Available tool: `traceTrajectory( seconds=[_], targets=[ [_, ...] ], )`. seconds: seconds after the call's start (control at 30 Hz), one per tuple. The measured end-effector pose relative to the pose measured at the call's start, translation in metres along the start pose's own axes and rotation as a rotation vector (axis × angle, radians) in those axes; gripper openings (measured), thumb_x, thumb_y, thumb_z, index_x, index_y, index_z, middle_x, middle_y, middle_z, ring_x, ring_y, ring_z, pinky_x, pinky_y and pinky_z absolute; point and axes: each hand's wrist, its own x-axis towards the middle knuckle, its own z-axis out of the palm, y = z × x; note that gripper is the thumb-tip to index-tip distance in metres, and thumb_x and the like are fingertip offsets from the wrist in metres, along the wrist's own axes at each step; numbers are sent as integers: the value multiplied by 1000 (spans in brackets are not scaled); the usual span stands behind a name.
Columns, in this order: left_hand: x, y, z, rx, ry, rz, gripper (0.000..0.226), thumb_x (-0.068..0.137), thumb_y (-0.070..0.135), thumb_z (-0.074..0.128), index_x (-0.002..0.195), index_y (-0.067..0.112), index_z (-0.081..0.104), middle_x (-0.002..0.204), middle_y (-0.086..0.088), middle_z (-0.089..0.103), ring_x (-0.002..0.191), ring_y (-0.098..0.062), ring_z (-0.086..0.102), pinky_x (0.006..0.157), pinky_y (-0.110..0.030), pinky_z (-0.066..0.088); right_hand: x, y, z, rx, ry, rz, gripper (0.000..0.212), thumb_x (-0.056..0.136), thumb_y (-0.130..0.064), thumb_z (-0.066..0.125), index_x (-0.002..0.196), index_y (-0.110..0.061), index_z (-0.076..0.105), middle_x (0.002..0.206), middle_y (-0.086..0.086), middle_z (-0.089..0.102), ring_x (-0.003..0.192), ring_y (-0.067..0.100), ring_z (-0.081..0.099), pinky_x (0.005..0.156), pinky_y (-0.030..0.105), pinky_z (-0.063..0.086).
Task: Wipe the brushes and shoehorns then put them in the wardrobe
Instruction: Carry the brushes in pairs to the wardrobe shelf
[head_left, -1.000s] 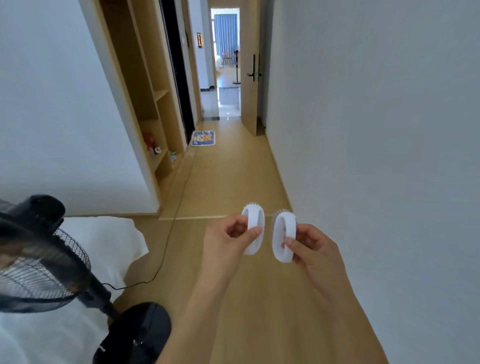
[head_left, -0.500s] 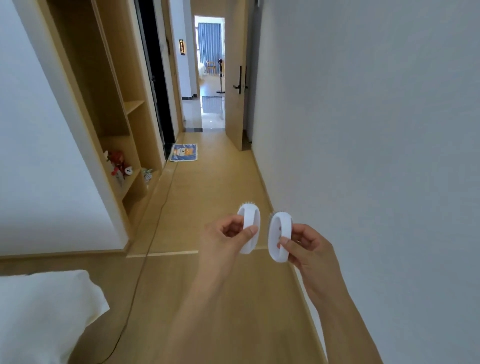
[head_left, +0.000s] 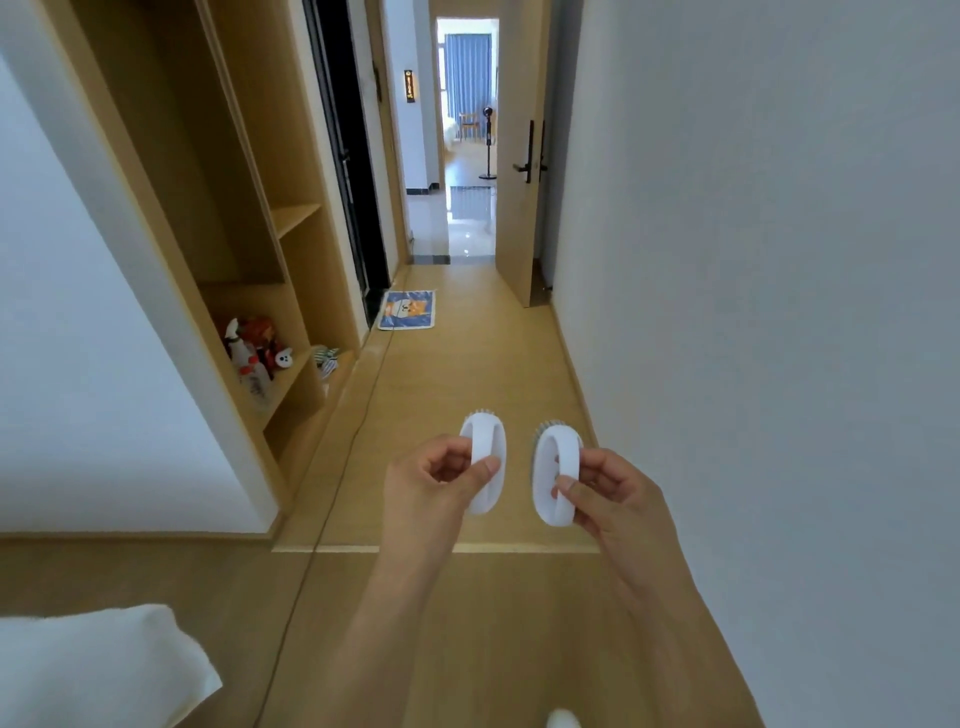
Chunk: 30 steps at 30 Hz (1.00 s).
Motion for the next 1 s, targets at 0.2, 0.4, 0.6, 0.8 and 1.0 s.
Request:
traceTrajectory(
  seconds=[0.2,0.4,0.6,0.8,1.0],
  targets=[
    [115,-6,28,86,147,2,8,80,23,80,84,30,76,77,5,72,74,-15,68,72,-45,57,144,-5,14,55,-137,-13,27,86,-1,71,102,-23,76,101,4,77,99,25,71,85,41,57],
    [225,1,61,138,243,64,6,81,25,78,86,28,76,76,7,72,72,-12,67,67,-38,57,278,-26,24,66,-254,-28,26,88,-1,69,103,-22,75,99,3,76,94,20,71,83,38,57],
    [311,-15,71,156,334,73,9,81,27,78,90,25,75,78,8,72,71,-7,66,59,-21,51,375,-25,44,84,-328,-45,23,87,1,69,102,-15,74,92,7,75,87,20,69,81,42,55],
    [425,-38,77,112,362,77,8,82,25,78,89,25,75,81,2,71,78,-19,68,69,-47,58,485,-26,74,38,-330,-111,23,88,-3,69,103,-20,74,94,5,75,91,23,70,83,43,56],
    [578,-44,73,23,323,140,7,83,22,77,90,21,75,83,-2,72,80,-21,68,72,-51,58,618,-50,124,13,-278,-215,26,87,-3,70,102,-24,75,101,4,75,99,27,70,80,38,56]
  ],
)
